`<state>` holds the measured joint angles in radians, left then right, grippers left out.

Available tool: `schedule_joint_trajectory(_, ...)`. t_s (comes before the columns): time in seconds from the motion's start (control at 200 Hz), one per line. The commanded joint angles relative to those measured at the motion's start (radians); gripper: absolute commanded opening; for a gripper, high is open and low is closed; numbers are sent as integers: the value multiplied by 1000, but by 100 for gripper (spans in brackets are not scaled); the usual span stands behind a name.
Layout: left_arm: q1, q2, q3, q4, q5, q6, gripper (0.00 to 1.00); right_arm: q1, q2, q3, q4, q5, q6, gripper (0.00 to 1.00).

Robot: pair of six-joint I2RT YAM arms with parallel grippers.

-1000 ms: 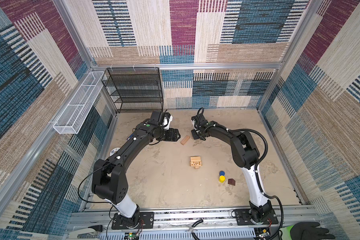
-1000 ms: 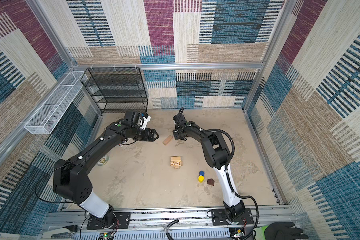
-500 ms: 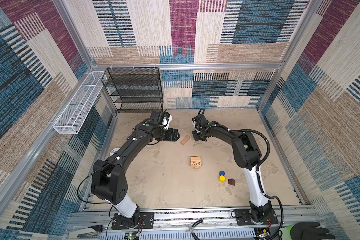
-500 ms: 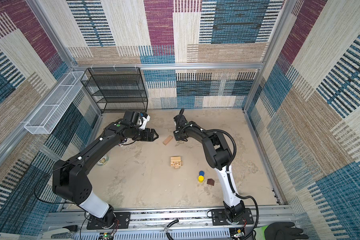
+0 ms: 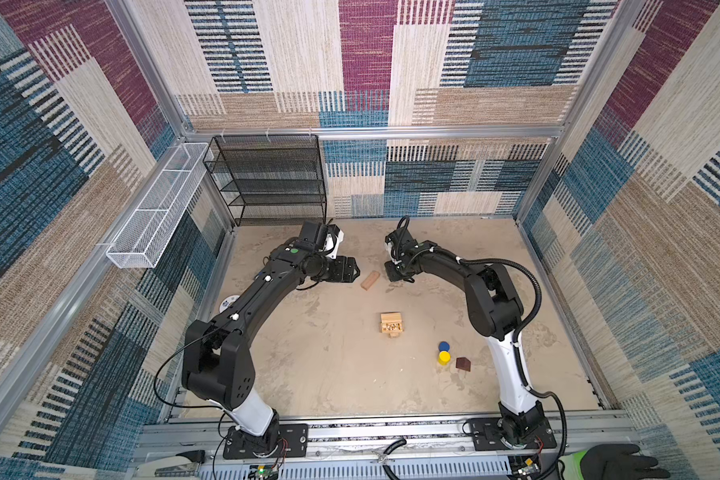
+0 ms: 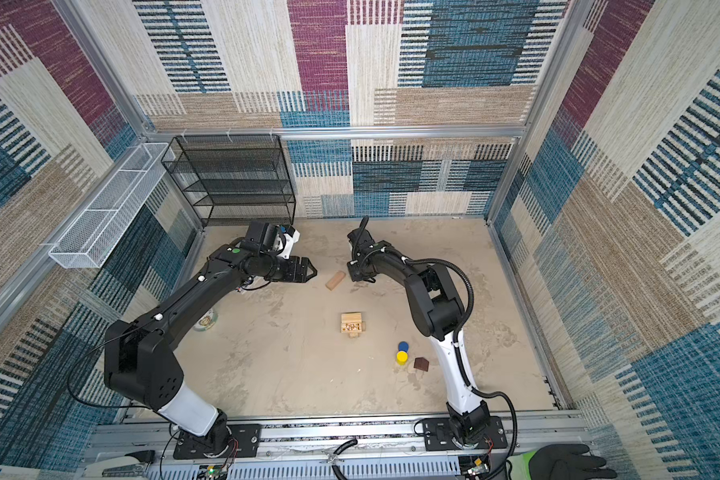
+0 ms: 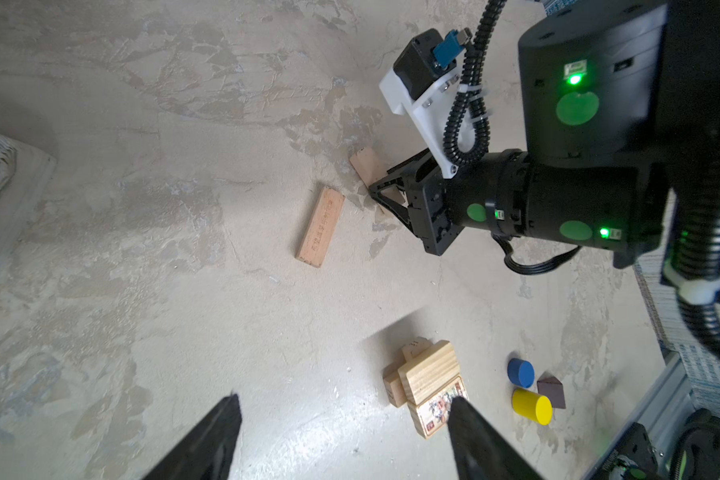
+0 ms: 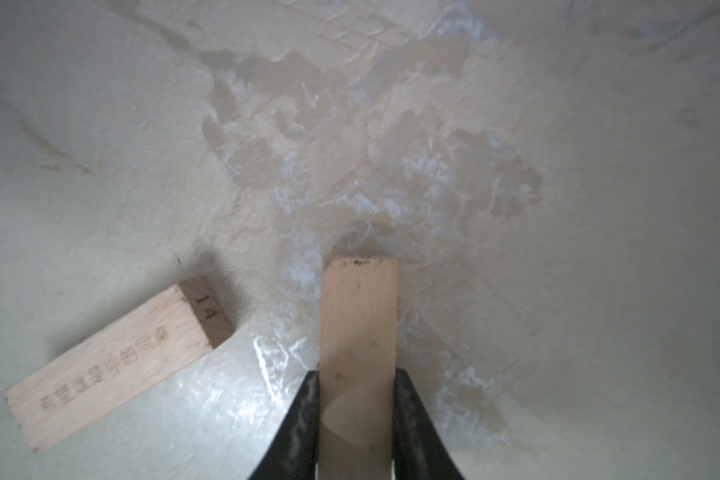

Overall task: Build the wood block tower
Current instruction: 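Lift the pink block slightly with the right gripper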

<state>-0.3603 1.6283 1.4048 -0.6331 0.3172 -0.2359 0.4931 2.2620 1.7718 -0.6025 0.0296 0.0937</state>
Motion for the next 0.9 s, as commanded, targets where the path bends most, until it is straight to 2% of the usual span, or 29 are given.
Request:
schedule_joint_trajectory(0.0,1,-10,-3,-5,5,-14,83,1,-11,-8,8,16,26,19)
schedule_joint_trajectory(0.15,1,-20,-6,-5,7,-16,83,0,-21,-41,21,25,45,10)
schedule_joint_trajectory(0.24,2,-32,-11,-4,2,-14,83,0,-22,-52,16,45,62,11)
schedule_joint_trajectory(0.265,1,-34,-13,-4,-1,-14,84,-1,-21,-52,11,48,66,17)
schedule_joint_trajectory(0.356,1,-39,-19,2,-6,-14,84,1,-26,-64,10,60,80,53)
schedule_joint_trajectory(0.396,1,-38,-21,4,-5,-16,84,1,-33,-77,17,60,83,61)
schedule_joint_trajectory(0.431,1,-35,-20,4,-2,-17,84,0,-42,-89,27,57,86,63)
schedule_joint_trajectory(0.531,1,-33,-20,3,-2,-16,84,1,-66,-117,47,50,87,61)
schedule_joint_trajectory(0.691,2,-45,-24,3,-29,-8,84,-1,-103,-147,71,43,75,42)
schedule_joint_trajectory(0.897,3,-48,-26,3,-47,-3,84,0,-102,-149,73,32,55,29)
